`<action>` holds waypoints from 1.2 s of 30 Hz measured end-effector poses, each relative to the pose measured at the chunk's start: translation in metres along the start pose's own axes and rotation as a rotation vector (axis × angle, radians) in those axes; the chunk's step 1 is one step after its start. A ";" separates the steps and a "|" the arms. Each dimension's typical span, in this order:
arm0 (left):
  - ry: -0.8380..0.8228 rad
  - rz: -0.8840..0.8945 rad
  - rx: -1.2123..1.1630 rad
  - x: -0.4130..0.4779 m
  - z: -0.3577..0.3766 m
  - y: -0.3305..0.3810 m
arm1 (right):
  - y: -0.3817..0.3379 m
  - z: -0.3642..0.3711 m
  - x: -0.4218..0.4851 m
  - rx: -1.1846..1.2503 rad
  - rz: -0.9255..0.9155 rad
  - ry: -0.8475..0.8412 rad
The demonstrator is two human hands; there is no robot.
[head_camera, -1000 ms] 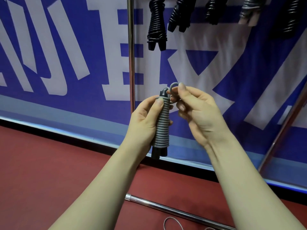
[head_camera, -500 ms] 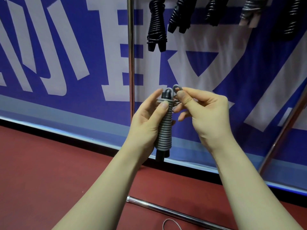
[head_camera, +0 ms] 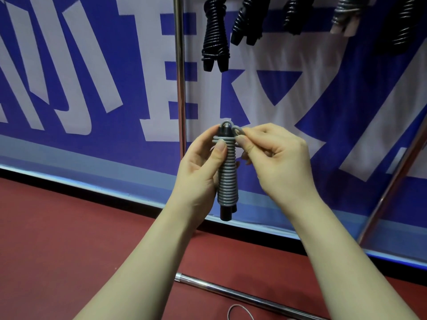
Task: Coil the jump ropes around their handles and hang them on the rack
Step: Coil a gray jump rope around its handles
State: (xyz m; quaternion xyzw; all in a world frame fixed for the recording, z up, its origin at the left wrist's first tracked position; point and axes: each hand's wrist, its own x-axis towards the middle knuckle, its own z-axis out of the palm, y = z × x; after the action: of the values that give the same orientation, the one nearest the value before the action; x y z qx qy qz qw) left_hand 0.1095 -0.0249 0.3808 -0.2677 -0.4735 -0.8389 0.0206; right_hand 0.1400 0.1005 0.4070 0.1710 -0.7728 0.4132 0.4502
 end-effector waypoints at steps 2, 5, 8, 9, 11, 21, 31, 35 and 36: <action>-0.013 0.008 0.008 0.000 0.000 0.001 | 0.001 0.003 -0.001 -0.083 -0.076 0.000; -0.028 0.023 0.018 -0.002 0.001 0.000 | 0.002 0.005 0.000 -0.148 -0.091 0.015; -0.019 0.034 0.039 -0.003 0.000 0.000 | 0.004 0.004 0.002 -0.191 -0.088 -0.011; -0.019 0.036 0.046 -0.003 -0.001 0.000 | 0.004 0.004 0.002 -0.198 -0.085 -0.013; -0.031 0.042 0.058 -0.002 -0.004 -0.001 | 0.002 0.003 0.003 -0.220 -0.073 -0.023; -0.033 0.035 0.042 -0.001 0.000 -0.003 | 0.007 0.002 0.004 -0.110 0.017 0.040; -0.051 -0.005 -0.025 0.000 0.000 -0.001 | 0.009 0.003 0.001 -0.119 -0.065 0.010; -0.040 -0.006 -0.020 -0.001 -0.001 -0.001 | 0.009 0.004 0.002 -0.190 -0.082 0.011; -0.038 -0.005 -0.016 -0.001 -0.002 -0.001 | 0.007 0.005 0.002 -0.204 -0.079 0.005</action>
State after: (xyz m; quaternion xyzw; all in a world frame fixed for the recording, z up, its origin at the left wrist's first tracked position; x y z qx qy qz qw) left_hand 0.1090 -0.0261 0.3783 -0.2829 -0.4678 -0.8373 0.0074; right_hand 0.1313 0.1010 0.4038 0.1536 -0.8023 0.3147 0.4833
